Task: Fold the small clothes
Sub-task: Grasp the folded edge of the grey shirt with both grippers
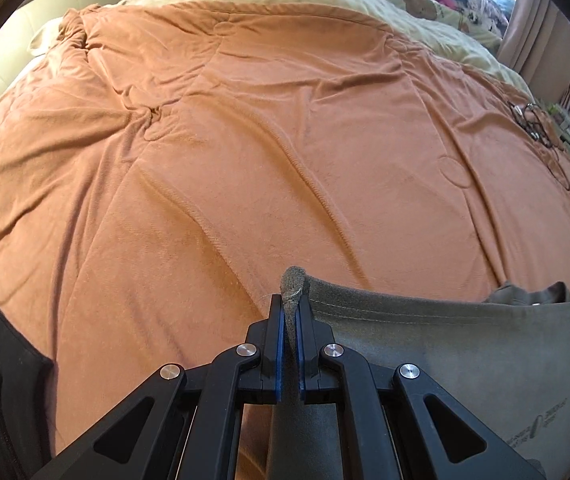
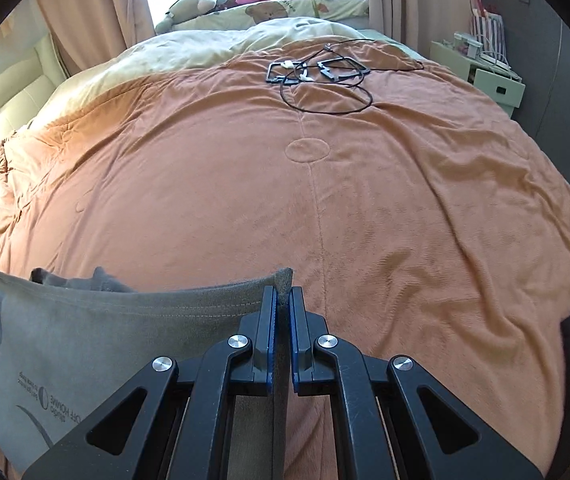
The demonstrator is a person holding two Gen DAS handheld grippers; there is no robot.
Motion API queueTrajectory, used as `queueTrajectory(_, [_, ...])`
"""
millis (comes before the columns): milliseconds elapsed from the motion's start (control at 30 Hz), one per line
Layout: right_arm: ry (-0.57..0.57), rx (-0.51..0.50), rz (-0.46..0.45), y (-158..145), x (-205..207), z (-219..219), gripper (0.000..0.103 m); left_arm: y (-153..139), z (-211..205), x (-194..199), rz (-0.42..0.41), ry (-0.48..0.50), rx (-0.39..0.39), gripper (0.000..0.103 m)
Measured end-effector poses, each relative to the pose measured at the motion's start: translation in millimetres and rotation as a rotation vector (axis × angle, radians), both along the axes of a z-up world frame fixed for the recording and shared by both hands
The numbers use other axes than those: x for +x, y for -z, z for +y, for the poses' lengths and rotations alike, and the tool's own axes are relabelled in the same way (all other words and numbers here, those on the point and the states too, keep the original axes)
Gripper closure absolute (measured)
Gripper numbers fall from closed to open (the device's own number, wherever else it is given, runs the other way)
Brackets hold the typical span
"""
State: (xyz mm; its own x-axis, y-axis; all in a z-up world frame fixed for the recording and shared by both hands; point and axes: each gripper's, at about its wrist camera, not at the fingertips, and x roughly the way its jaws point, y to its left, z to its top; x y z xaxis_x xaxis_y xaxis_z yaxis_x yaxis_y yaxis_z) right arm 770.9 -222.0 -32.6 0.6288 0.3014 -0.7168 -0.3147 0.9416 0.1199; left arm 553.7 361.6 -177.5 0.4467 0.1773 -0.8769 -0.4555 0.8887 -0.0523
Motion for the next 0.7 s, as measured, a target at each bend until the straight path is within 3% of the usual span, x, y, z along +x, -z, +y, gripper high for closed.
queueTrajectory(300, [0.001,-0.003,-0.036,-6.8,14.3,1.6,0.101,-10.8,9.5,16.2,-0.031,-0.008,0.018,0.098])
queueTrajectory(533, [0.011,-0.037,-0.001,15.6,36.9,15.4,0.101,15.0,7.9,36.9,0.028,-0.024,0.048,0.098])
queueTrajectory(600, [0.008,-0.047,0.030,22.6,44.4,20.5,0.100,26.4,8.4,41.0,0.062,-0.033,0.017,0.095])
queueTrajectory(700, [0.022,-0.049,0.050,22.5,46.3,23.0,0.093,22.6,4.9,36.5,0.037,-0.039,0.016,0.093])
